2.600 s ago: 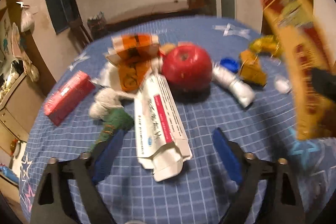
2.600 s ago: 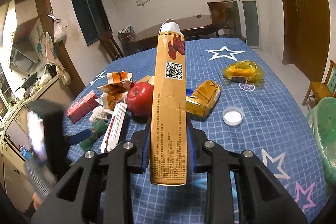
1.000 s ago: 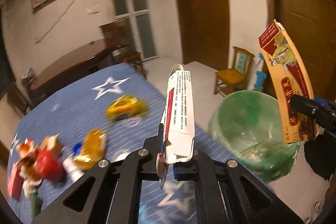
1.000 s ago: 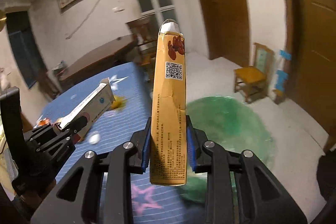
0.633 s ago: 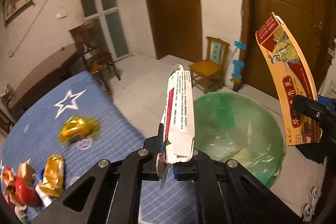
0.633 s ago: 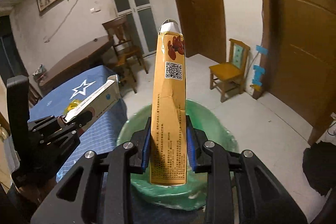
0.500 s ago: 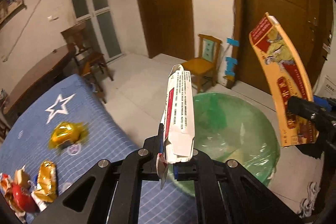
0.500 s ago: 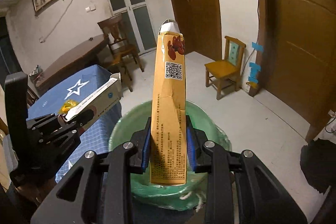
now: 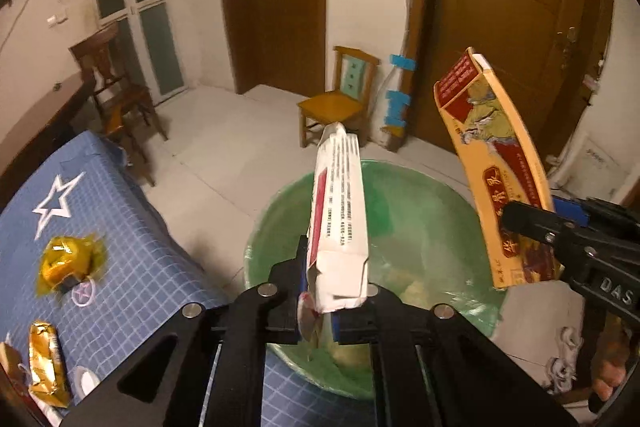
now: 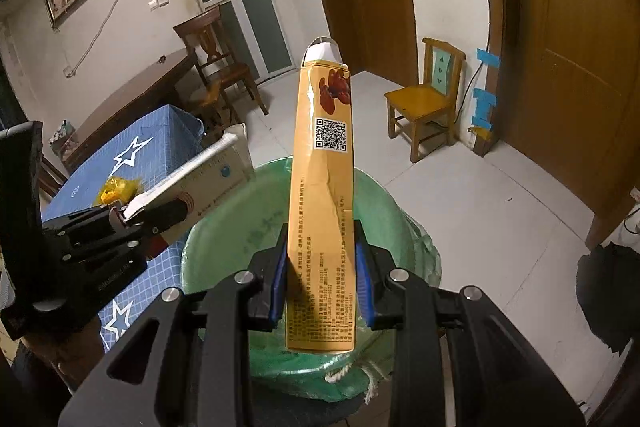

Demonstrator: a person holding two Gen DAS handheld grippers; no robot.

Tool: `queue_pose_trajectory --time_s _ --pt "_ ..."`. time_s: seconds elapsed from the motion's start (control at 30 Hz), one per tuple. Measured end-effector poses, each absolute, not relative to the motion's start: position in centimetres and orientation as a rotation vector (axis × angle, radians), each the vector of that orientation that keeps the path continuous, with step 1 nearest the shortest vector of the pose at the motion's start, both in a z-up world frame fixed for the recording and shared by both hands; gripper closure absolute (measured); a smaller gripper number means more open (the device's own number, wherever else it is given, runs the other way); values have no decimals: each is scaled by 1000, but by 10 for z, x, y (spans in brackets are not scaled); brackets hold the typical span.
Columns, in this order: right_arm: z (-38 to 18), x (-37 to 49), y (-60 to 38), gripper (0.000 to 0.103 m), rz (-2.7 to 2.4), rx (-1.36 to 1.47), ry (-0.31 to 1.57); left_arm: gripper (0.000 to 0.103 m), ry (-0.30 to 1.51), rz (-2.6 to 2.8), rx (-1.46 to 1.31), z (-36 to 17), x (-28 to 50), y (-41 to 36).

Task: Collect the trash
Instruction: 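Carry both boxes to the green bin and open both tools to drop them, then move both open tools back over the table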

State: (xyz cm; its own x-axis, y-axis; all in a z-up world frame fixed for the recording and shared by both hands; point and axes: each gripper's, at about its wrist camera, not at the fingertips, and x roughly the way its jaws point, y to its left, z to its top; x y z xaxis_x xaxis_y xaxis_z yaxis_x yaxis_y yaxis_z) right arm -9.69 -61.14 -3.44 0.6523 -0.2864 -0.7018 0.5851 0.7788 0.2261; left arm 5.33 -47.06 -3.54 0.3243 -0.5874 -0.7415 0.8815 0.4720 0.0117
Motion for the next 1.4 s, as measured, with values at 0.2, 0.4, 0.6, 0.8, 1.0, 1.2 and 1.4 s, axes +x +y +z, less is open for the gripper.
queue_pose_trajectory --time_s 0.2,0.4,0.6,0.8,1.0,1.2,1.4 --pt "-33 -88 -619 54 -505 488 691 61 743 -961 448 -34 65 -467" --pt "-34 -89 -618 54 -501 498 691 61 723 -936 445 -32 65 -451" --pt "-31 -94 -611 54 -496 510 670 52 714 -907 421 -32 59 -426" --pt "-26 -85 -592 54 -459 481 662 49 693 -870 436 -30 49 -397" --pt "-23 -70 -564 54 -408 447 645 48 712 -801 401 -31 55 -343" --pt "-27 -40 -522 54 -304 420 662 44 714 -696 357 -29 63 -272" --pt "-36 -6 -469 55 -178 378 707 42 737 -554 254 -27 78 -184"
